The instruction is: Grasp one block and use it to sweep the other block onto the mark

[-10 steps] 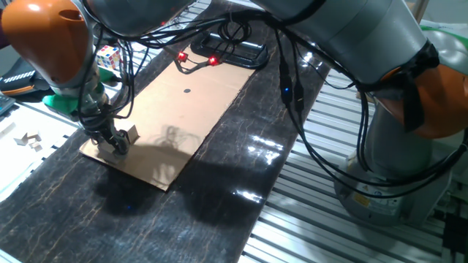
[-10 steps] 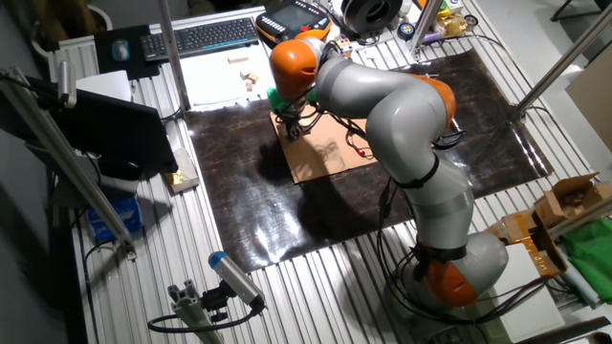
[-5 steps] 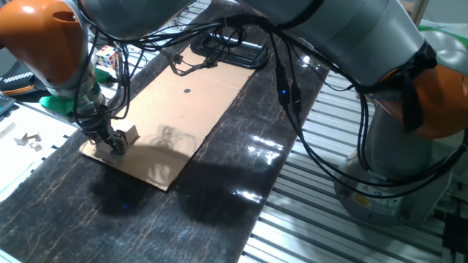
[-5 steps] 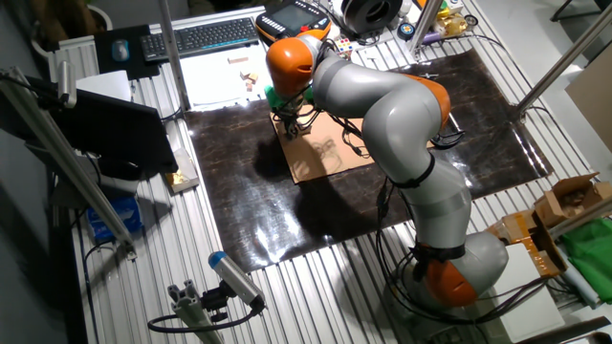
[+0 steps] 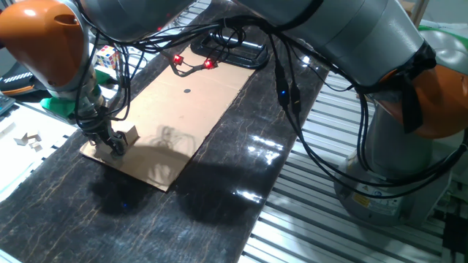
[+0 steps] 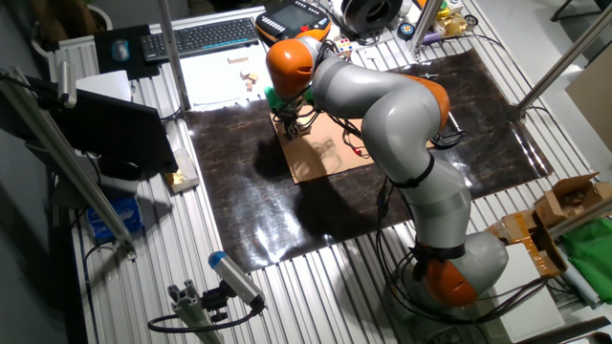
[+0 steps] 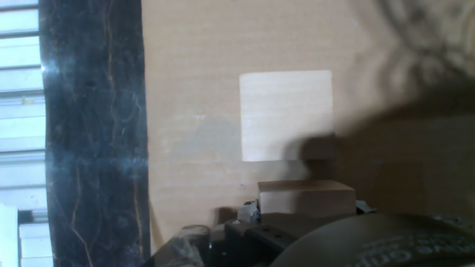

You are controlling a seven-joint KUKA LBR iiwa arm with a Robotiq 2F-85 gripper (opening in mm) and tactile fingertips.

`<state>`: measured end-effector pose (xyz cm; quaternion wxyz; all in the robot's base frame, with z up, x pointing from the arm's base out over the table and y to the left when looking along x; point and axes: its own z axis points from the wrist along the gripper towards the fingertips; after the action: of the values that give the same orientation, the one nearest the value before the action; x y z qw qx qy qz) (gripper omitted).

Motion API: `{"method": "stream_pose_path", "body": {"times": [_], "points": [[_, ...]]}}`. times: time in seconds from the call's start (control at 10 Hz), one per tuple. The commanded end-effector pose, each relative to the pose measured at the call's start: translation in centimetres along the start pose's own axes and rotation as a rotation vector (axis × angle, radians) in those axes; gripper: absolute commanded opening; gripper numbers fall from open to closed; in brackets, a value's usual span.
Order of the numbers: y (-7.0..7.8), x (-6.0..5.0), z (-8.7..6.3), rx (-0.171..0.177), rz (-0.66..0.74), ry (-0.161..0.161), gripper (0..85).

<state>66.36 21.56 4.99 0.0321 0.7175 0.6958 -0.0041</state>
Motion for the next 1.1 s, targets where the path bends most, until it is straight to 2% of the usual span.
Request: {"method": "stream_pose_path", "body": {"times": [0.0,1.0], "points": [[0.06,-0.01,0.01,0.0,0.0,0.0,0.7],[0.6,-0.19,0.16,0.001,0.006,-0.016,0.7]]}}
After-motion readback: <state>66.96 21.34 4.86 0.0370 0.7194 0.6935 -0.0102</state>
